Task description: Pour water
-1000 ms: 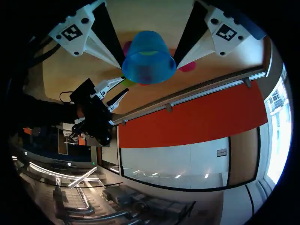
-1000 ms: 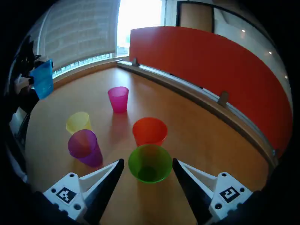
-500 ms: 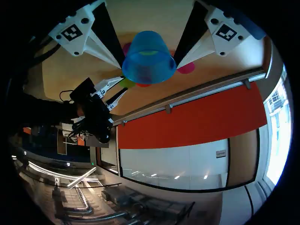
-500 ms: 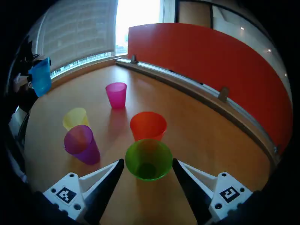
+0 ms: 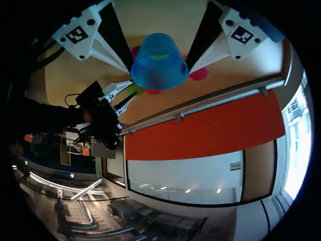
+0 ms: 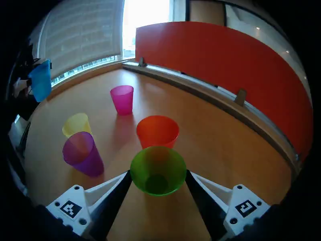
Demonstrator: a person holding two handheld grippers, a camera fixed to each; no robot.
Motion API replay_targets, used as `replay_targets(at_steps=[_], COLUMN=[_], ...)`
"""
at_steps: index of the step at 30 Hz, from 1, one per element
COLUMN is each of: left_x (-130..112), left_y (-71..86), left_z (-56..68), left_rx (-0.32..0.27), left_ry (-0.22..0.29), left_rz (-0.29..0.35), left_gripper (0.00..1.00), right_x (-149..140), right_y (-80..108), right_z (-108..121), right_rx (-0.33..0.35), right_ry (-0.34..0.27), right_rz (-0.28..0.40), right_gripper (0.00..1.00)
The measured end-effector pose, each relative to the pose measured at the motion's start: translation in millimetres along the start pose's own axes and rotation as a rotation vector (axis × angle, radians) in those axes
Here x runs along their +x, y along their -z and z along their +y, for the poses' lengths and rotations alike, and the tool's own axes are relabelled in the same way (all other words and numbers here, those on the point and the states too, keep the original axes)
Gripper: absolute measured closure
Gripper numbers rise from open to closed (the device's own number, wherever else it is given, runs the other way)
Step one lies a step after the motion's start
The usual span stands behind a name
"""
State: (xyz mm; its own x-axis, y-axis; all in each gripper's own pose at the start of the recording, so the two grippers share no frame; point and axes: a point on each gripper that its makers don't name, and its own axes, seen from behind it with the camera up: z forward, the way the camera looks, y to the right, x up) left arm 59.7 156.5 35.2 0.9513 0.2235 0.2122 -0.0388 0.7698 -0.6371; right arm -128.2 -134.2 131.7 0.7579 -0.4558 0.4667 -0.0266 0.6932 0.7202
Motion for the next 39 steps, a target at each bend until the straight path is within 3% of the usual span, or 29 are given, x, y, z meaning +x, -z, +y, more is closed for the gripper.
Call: replay_targets(at_steps=[6, 12, 20, 39], left_x=[-2, -4, -7, -1], left_y=[-0.4, -0.7, -0.7, 8.7], left_z=[-1.6, -2.6, -4.7, -13.3], left_rx=[0.002, 0.000, 0.004, 0.022], left_ry=[0.002, 0.007, 0.010, 0.008], left_rz=[-0.001, -0.002, -0.004, 0.018], left_gripper=[0.13, 0.12, 0.13, 0.12], right_x=[0, -2, 5, 44], right_y=[-3.8, -5.9, -3.6, 33.7], right_z=[0, -3, -4, -11], right_rx=[0.000, 0.011, 0.017, -0.009], right_ry=[0.003, -0.001, -0.022, 0.001], right_rz=[0.004, -0.003, 0.031, 0.116], right_gripper=[0.01, 0.09, 0.09, 0.09])
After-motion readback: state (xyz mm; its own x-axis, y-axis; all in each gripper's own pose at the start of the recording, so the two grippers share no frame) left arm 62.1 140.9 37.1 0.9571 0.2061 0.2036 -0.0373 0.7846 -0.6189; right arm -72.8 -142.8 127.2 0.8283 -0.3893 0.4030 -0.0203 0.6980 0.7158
